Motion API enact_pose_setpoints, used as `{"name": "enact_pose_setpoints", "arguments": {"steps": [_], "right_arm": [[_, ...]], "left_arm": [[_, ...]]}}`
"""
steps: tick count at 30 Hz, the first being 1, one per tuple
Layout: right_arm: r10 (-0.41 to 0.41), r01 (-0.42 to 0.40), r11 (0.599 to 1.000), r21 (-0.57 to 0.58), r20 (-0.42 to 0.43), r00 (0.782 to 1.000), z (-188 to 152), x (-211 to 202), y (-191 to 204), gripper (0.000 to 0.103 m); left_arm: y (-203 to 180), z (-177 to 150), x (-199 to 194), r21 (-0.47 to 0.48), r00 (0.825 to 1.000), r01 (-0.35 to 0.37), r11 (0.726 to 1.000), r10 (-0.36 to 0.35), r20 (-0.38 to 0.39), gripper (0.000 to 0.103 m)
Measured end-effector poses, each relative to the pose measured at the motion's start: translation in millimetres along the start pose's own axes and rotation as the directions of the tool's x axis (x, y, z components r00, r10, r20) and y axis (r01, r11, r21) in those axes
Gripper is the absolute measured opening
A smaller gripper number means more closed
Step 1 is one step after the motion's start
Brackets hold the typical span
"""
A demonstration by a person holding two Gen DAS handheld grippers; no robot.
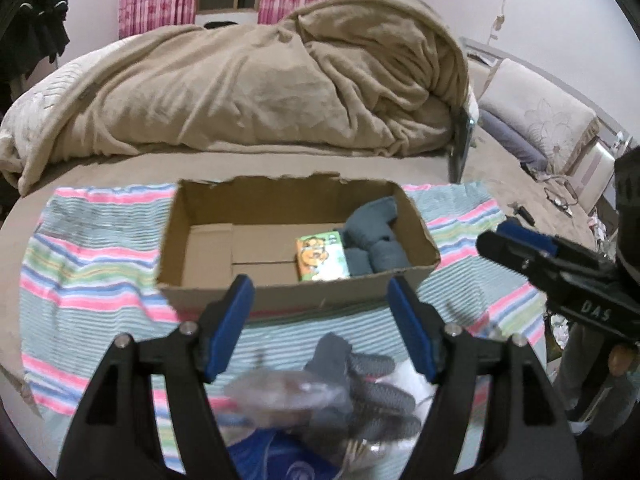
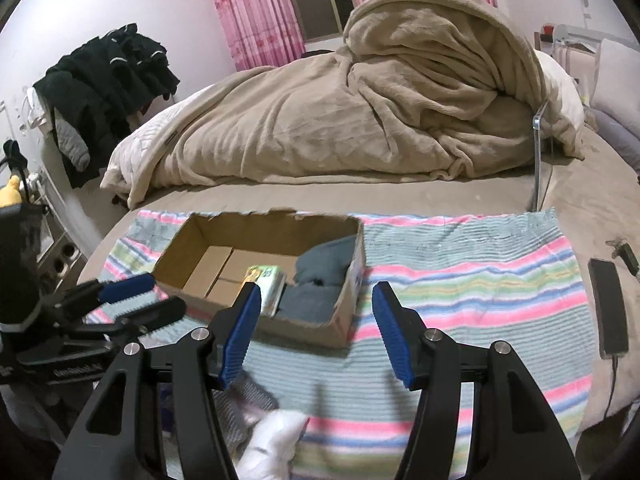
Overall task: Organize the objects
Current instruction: 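Withdraw both grippers from the box toward the blue packet and white socks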
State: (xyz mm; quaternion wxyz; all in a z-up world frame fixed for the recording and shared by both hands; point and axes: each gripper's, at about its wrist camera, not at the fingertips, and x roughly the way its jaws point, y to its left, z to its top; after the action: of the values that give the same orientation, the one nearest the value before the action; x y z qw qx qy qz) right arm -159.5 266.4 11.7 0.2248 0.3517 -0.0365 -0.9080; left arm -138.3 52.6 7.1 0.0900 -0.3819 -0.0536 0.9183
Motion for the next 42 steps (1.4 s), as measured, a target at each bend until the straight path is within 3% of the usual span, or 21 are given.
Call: {"name": "enact_pose_setpoints", "arguments": {"steps": [7,17,20,23,42], "right_arm": [[0.004,-0.004,0.999,-0.039,-0.004,1.000,-11,-19,31,0.061],[0.015,-0.018,0.997,-0.079,-0.040,0.999,-28,-22,60,0.061],[0.016,-0.021,0.996,-0.085,-0.059,0.998,-35,-18,65,0.061],[0.014,-0.021,0.996,-0.083,-0.082,0.996,-44,-13,66,0.061],[-0.011,0.005,1.000,-0.028,-0.222,0.975,-97,16,34,0.061]], "left_arm": [[20,-21,-38,-0.022,1.000,-0.005,1.000,0.005,0.029,0.072],[47,-51,-55,-0.082,1.000,-0.014,0.997,0.016,0.019,0.072],[50,-60,-55,-0.085,1.000,-0.018,0.996,0.019,0.007,0.073],[50,-70,-53,-0.086,1.000,-0.015,0.996,0.015,-0.007,0.082],[32,-117,-10,-0.102,0.985,-0.013,0.995,-0.005,-0.171,0.083]]}}
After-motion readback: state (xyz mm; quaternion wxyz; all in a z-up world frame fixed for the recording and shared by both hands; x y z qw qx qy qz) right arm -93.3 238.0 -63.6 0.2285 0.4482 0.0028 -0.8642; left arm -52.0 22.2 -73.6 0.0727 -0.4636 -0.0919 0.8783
